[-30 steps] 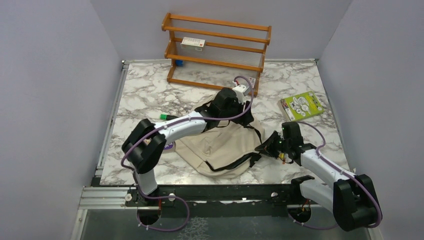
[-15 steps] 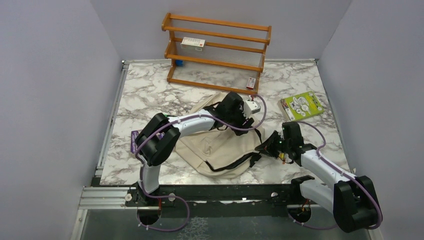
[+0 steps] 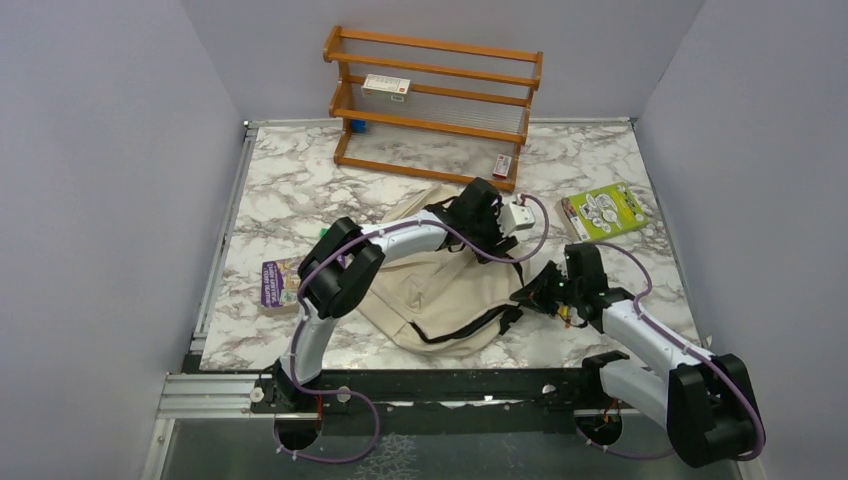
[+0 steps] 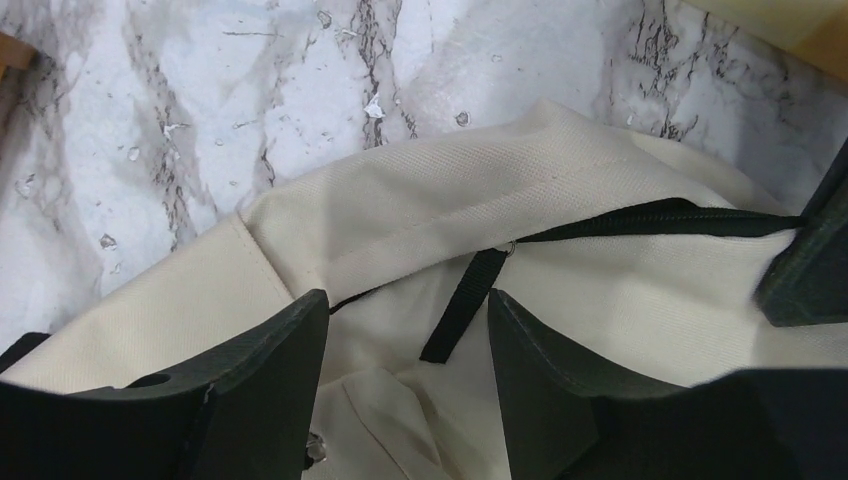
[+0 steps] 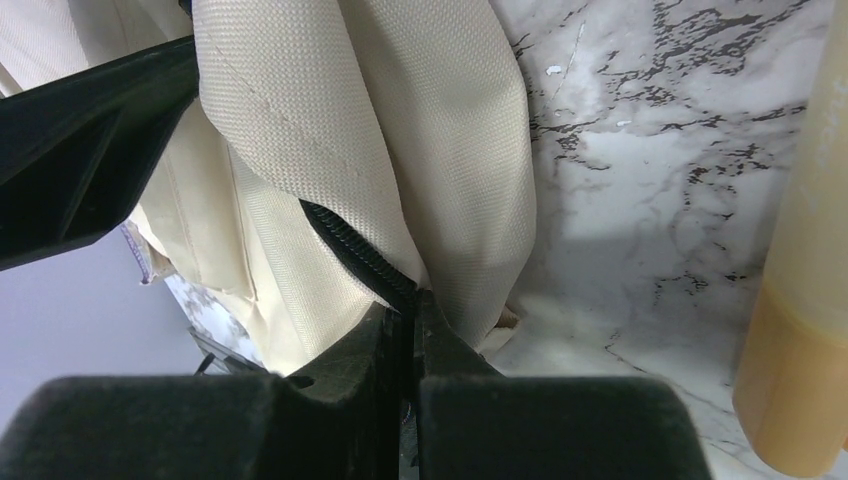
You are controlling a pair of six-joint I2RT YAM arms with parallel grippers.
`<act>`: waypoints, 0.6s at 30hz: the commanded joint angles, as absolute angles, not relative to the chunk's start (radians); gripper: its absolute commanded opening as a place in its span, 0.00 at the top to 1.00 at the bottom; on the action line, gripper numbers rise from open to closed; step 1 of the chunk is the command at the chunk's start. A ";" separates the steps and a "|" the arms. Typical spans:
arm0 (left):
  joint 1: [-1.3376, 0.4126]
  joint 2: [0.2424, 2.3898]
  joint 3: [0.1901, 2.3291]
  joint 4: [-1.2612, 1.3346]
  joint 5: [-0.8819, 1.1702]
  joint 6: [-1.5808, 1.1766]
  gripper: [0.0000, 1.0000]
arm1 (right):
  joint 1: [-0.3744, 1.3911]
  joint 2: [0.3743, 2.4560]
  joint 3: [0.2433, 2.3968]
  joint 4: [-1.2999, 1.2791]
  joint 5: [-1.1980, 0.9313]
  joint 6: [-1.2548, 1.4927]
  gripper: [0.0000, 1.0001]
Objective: Pack the student bag
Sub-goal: Unzip the student bag at the center of the board.
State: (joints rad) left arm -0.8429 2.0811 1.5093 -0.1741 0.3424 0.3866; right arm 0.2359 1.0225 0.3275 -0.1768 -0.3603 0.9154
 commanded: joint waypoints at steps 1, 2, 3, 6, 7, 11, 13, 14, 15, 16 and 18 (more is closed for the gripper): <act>-0.854 2.129 1.562 -0.216 0.394 0.432 0.39 | 0.240 1.005 0.327 -0.193 -0.351 0.907 0.96; -0.858 2.135 1.567 -0.218 0.394 0.434 0.39 | 0.239 1.003 0.326 -0.192 -0.351 0.907 0.96; -0.862 2.142 1.572 -0.222 0.392 0.438 0.39 | 0.240 1.001 0.324 -0.192 -0.351 0.908 0.96; -0.875 2.163 1.593 -0.240 0.374 0.447 0.42 | 0.239 0.998 0.321 -0.192 -0.350 0.909 0.96; -0.878 2.170 1.601 -0.245 0.362 0.449 0.45 | 0.239 0.997 0.321 -0.193 -0.350 0.909 0.97; -0.881 2.186 1.630 -0.269 0.328 0.446 0.67 | 0.240 0.993 0.319 -0.196 -0.344 0.910 0.96; -0.881 2.186 1.639 -0.280 0.313 0.446 0.77 | 0.239 0.990 0.318 -0.203 -0.333 0.911 0.96; -0.883 2.184 1.643 -0.284 0.306 0.447 0.83 | 0.239 0.985 0.318 -0.208 -0.328 0.912 0.97; -0.881 2.181 1.643 -0.286 0.297 0.449 0.89 | 0.239 0.980 0.316 -0.213 -0.323 0.913 0.97; -0.881 2.177 1.641 -0.287 0.287 0.453 0.93 | 0.240 0.974 0.315 -0.217 -0.312 0.916 0.97; -0.879 2.168 1.638 -0.287 0.261 0.463 0.98 | 0.240 0.956 0.308 -0.224 -0.297 0.925 0.97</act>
